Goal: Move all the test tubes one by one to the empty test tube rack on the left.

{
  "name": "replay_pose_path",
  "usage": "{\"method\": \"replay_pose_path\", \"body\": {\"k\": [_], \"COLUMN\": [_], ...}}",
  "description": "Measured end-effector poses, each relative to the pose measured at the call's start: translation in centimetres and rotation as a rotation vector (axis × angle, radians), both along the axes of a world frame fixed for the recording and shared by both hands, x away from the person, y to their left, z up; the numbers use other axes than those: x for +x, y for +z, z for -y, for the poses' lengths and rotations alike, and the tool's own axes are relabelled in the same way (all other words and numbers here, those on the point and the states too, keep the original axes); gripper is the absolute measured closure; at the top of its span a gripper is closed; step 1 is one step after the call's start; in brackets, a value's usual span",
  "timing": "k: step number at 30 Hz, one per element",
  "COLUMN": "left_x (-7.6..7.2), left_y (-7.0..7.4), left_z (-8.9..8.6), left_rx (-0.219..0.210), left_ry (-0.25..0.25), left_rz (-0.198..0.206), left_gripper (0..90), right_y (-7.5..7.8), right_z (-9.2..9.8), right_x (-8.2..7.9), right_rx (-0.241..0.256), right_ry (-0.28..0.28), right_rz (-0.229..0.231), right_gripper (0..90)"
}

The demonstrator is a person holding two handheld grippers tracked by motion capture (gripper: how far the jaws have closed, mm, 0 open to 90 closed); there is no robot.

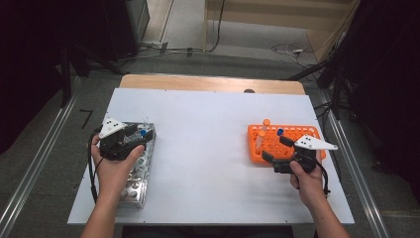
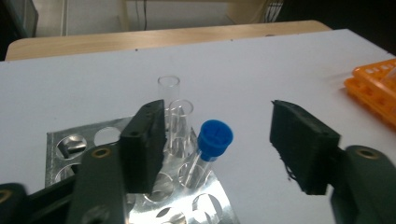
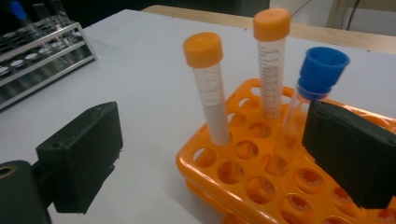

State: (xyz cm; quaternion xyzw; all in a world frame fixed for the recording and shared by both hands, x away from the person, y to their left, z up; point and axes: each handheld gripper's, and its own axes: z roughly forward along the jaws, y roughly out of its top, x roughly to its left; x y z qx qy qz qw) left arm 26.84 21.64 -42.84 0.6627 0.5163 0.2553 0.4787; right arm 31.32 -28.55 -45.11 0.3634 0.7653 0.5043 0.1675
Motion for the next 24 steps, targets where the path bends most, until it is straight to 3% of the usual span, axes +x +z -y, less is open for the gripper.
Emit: {"method": "replay_pose_path", "body": {"k": [7, 18, 24], "left_x": [-0.5, -1.5, -1.6], "left_y": [0.5, 1.2, 1.4], "left_z": [0.9, 2.7, 4.3], "left_rx": [-0.028, -0.064, -0.076], "left_ry": [-0.048, -0.129, -0.179], "left_rz": [0.022, 0.06, 0.063], "left_gripper": [18.2, 7.0, 2.9], "right_y": [-0.5, -1.6, -2.1], "right_z": [0.5, 1.1, 1.2], "right_x": [1.2, 3.2, 3.7], "right_rx": [-0.011, -0.022, -0.024], "right_ry": [-0.051, -0.193, -0.212], "right_rz": [-0.027, -0.085, -0.093], "right_gripper": [6.1, 28.3, 40.1]}}
